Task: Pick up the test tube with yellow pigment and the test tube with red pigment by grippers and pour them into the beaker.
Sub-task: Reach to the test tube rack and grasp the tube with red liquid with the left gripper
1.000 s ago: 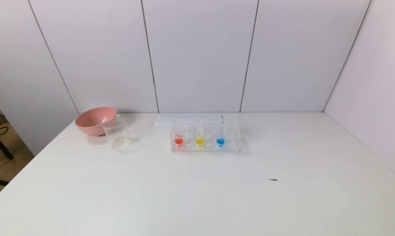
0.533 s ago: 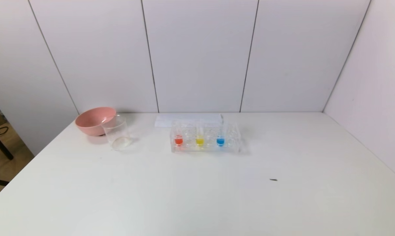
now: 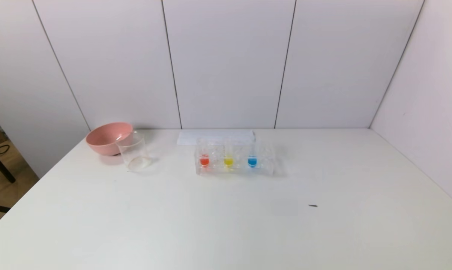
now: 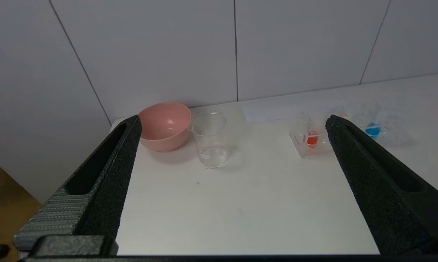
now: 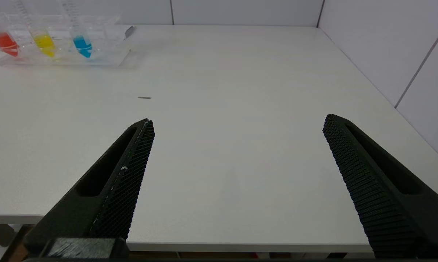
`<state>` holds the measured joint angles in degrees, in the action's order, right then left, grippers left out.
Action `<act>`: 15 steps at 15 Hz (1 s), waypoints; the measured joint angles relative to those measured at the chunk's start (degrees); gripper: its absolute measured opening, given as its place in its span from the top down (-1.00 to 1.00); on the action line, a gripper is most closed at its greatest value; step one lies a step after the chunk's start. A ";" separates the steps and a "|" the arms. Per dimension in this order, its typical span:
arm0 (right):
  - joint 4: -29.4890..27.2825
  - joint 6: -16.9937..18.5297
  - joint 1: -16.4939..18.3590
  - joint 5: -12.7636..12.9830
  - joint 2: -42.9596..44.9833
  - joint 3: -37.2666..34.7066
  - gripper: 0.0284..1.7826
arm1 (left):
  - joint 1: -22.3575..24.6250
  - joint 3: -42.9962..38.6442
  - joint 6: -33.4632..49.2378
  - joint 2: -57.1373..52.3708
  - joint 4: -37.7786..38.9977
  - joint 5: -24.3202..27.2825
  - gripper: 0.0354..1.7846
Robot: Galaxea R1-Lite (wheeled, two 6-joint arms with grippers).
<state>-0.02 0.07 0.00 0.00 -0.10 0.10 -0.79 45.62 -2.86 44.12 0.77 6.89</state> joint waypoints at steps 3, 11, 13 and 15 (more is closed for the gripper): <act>0.00 0.02 0.00 0.00 0.00 0.00 -0.91 | -0.17 2.12 0.22 7.18 4.35 0.24 -0.99; 0.00 0.02 0.00 0.00 0.00 0.00 -0.91 | -4.94 2.51 2.49 18.55 11.50 0.11 -0.99; 0.02 0.02 0.00 0.00 0.00 0.00 -0.91 | -6.75 2.45 3.02 21.57 14.06 -0.11 -0.99; 0.02 0.02 0.00 0.00 0.00 0.00 -0.91 | -8.87 2.28 3.39 24.84 16.54 -0.89 -0.99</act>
<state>0.00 0.10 0.00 0.00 -0.10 0.10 -9.67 47.90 0.52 68.96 17.31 6.00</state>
